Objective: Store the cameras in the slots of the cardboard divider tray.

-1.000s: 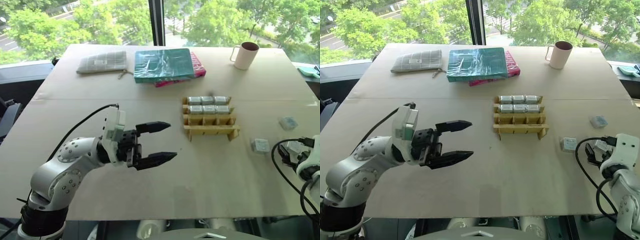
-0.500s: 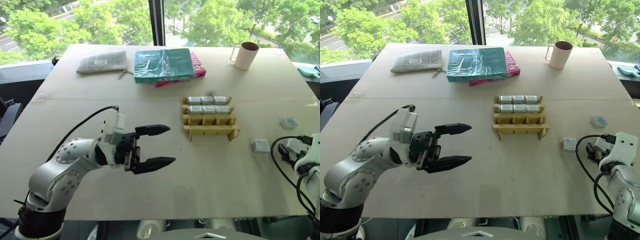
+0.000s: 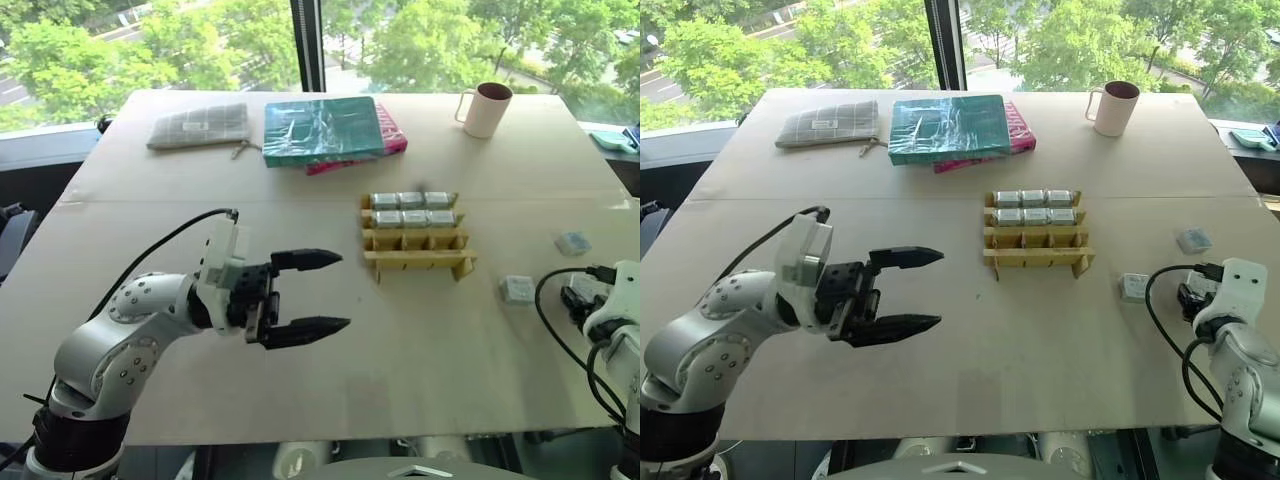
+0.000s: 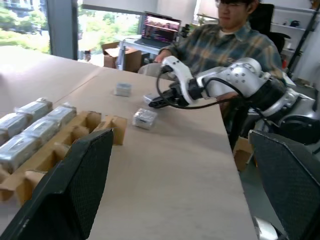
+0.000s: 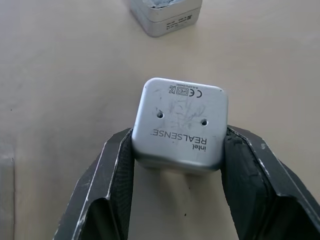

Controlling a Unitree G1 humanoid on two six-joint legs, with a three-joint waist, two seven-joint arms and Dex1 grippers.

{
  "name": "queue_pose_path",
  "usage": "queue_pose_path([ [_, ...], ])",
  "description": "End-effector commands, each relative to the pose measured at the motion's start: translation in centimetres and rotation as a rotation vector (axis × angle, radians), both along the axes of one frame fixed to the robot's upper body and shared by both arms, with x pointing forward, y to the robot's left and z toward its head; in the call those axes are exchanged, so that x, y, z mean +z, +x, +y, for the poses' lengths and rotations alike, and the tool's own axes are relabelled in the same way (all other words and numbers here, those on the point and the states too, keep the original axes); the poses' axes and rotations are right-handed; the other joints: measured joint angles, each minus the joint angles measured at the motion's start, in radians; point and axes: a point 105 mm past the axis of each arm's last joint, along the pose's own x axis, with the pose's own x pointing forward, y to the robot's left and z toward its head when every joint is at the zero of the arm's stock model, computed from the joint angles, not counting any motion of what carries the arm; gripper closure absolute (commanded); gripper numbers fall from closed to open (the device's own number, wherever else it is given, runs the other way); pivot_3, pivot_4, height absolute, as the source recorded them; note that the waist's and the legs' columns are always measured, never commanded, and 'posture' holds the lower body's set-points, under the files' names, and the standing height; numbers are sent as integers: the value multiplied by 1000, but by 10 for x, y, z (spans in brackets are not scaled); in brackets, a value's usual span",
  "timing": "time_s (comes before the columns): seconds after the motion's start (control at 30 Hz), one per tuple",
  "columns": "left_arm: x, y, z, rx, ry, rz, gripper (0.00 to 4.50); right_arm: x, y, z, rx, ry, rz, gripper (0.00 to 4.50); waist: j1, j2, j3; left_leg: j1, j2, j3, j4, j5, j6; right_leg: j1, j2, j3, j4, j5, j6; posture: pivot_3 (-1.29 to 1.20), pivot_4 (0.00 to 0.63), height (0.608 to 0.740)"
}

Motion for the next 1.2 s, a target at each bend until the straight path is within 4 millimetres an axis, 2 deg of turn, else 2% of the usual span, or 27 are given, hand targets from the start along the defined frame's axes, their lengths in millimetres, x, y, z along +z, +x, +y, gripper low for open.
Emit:
queue_pose_path([
  [0.03, 9, 17, -5, 107, -68, 92, 0, 54, 3, 26, 282, -331, -151, 2588, 3, 2, 1, 0, -1, 0, 0, 0, 0, 0, 0, 0, 0, 0, 0, 0, 150, 740],
  [0.07, 8, 22, -7, 136, -56, 136, 0, 72, 3, 47, 443, -464, -208, 2588, 0, 1, 2, -2, -1, -1, 0, 0, 0, 0, 0, 0, 0, 1, 3, 0, 150, 740],
  [0.13, 8, 27, -10, 149, -47, 242, 0, 91, -4, 91, 751, -663, -284, 2588, -5, 2, 3, -2, -1, -2, 1, 0, 0, 0, 0, 0, 0, 1, 5, 0, 150, 740],
  [0.17, 10, 26, -17, 79, -56, 314, 0, 102, -8, 114, 879, -713, -340, 2588, -9, -1, 4, -2, -1, -1, 1, 0, 0, 0, 0, 1, 0, 1, 5, 0, 150, 740],
  [0.2, 14, 24, -20, 24, -64, 364, 0, 109, -10, 127, 950, -737, -379, 2588, -11, -6, 6, 1, 0, -1, 1, 0, 0, 1, 1, 2, 0, 1, 6, 0, 150, 740],
  [0.23, 18, 31, -25, 7, -103, 426, 0, 117, -13, 143, 1039, -781, -419, 2588, -10, -9, 8, 3, 2, -2, 1, 0, 0, 4, 5, 1, 0, 1, 6, 0, 150, 740],
  [0.3, 21, 49, -31, 44, -130, 482, 0, 125, -15, 164, 1148, -841, -478, 2588, -4, -10, 8, 4, 3, -5, 2, 0, 0, 6, 7, 2, -1, 1, 6, 0, 150, 740],
  [0.43, 26, 59, -47, -13, -155, 545, 0, 134, -16, 193, 1283, -876, -567, 2588, 3, -15, 11, 3, 1, -7, 2, 2, -3, 7, 7, 3, -1, 1, 5, 0, 150, 740],
  [0.57, 27, 61, -55, -49, -151, 568, 0, 137, -16, 207, 1340, -937, -601, 2588, 3, -15, 12, 2, -1, -8, 3, 2, -3, 7, 5, 4, -3, 1, 5, 0, 150, 740],
  [0.7, 31, 63, -63, -92, -149, 560, 0, 140, -17, 214, 1362, -932, -621, 2588, 3, -16, 12, 1, -1, -9, 2, 2, -3, 7, 5, 3, -5, 1, 4, 0, 150, 740],
  [0.83, 27, 58, -71, -133, -103, 542, 0, 141, -16, 222, 1379, -927, -647, 2588, 2, -15, 13, 1, -1, -9, 2, 2, -4, 8, 5, 2, -5, 1, 5, 0, 150, 740],
  [1.1, 23, 61, -76, -141, -82, 513, 0, 142, -13, 230, 1368, -933, -669, 2588, 2, -15, 13, 2, -1, -9, 3, 3, -4, 8, 5, 3, -3, 1, 5, 0, 150, 740],
  [1.13, 25, 63, -77, -138, -88, 511, 542, 142, -13, 230, 1367, -932, -670, 2588, 2, -15, 13, 2, -1, -9, 3, 3, -4, 8, 5, 3, -3, 1, 5, 0, 150, 740],
  [1.2, 26, 64, -76, -142, -89, 508, 1183, 141, -14, 231, 1364, -929, -672, 2588, 2, -15, 13, 2, -1, -9, 3, 3, -4, 8, 5, 3, -3, 1, 5, 0, 150, 740],
])
